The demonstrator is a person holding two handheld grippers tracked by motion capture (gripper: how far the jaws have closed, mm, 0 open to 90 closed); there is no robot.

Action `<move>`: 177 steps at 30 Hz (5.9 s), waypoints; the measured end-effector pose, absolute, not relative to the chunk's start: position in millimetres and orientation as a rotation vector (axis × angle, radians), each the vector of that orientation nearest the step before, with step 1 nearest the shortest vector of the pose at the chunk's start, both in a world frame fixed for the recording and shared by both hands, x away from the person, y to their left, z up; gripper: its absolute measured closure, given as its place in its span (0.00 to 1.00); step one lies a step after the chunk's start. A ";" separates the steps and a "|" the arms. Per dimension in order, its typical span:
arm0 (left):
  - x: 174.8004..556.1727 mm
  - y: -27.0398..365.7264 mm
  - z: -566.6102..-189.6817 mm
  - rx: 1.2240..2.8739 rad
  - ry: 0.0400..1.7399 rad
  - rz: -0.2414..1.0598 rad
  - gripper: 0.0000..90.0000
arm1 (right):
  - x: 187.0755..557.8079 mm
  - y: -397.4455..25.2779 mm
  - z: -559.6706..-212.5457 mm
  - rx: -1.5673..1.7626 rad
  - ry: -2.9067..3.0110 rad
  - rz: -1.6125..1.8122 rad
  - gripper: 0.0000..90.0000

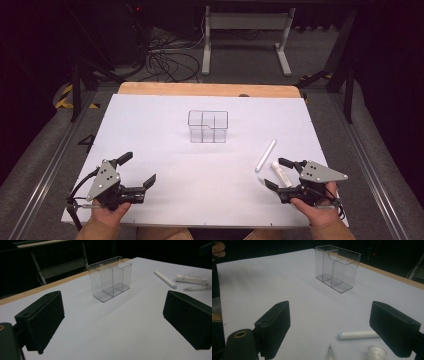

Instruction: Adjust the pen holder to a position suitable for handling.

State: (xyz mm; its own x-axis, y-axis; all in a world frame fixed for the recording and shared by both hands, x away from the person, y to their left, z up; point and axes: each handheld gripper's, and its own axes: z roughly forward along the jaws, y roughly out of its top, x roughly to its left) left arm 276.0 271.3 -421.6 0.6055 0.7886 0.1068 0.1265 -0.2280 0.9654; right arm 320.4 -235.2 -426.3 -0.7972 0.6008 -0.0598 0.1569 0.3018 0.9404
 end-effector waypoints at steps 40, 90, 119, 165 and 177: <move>275.2 266.2 -423.1 1.739 0.758 0.765 0.05 | 334.8 -234.5 -410.7 0.683 2.178 1.497 0.19; 276.1 265.2 -424.2 1.754 0.772 0.777 0.07 | 355.3 -211.8 -402.6 0.670 2.582 0.943 0.44; 276.6 265.2 -424.3 1.758 0.775 0.777 0.07 | 359.8 -204.4 -411.8 0.805 2.754 0.663 0.60; 277.4 265.8 -425.5 1.757 0.791 0.788 0.07 | 361.8 -189.0 -435.8 0.839 2.859 0.246 0.87; 277.4 265.9 -425.3 1.760 0.789 0.790 0.07 | 362.0 -186.8 -438.5 0.828 2.859 0.225 0.89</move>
